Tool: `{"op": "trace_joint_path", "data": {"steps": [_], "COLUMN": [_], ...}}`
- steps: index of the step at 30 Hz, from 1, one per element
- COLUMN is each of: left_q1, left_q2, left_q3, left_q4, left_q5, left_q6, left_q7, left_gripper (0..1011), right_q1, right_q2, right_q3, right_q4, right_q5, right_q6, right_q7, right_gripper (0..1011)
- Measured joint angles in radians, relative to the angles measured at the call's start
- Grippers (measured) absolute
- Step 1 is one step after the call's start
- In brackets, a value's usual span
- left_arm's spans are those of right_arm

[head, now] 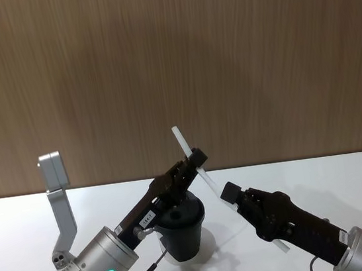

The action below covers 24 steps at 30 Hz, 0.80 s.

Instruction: Pick up the straw with one hand, pass it to the other hand, and insert it into the cup.

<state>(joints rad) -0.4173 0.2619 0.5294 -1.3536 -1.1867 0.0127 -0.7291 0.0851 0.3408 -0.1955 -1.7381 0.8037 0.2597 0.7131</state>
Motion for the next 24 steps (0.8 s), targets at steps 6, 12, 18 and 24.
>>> {"op": "trace_joint_path", "data": {"steps": [6, 12, 18, 24], "left_q1": [0.008, 0.016, 0.025, 0.035], "left_q2": [0.006, 0.011, 0.016, 0.023], "left_q3": [0.000, 0.000, -0.001, -0.004], "left_q4": [-0.005, -0.009, -0.014, -0.023], "left_q5": [-0.005, -0.010, -0.015, -0.018], "left_q6": [-0.008, -0.015, -0.023, -0.033], "left_q7": [0.017, 0.028, 0.037, 0.049], "left_gripper": [89, 37, 18, 18], "right_q1": [0.002, 0.004, 0.005, 0.006], "right_q2": [0.006, 0.010, 0.012, 0.013], "right_q3": [-0.005, -0.008, -0.010, -0.011], "right_q4": [0.000, 0.000, 0.000, 0.000], "right_q5": [0.000, -0.001, -0.002, -0.002], "right_q6": [0.000, 0.001, 0.001, 0.001], "right_q7": [-0.004, -0.009, -0.011, -0.013], "right_gripper": [43, 231, 404, 588]}}
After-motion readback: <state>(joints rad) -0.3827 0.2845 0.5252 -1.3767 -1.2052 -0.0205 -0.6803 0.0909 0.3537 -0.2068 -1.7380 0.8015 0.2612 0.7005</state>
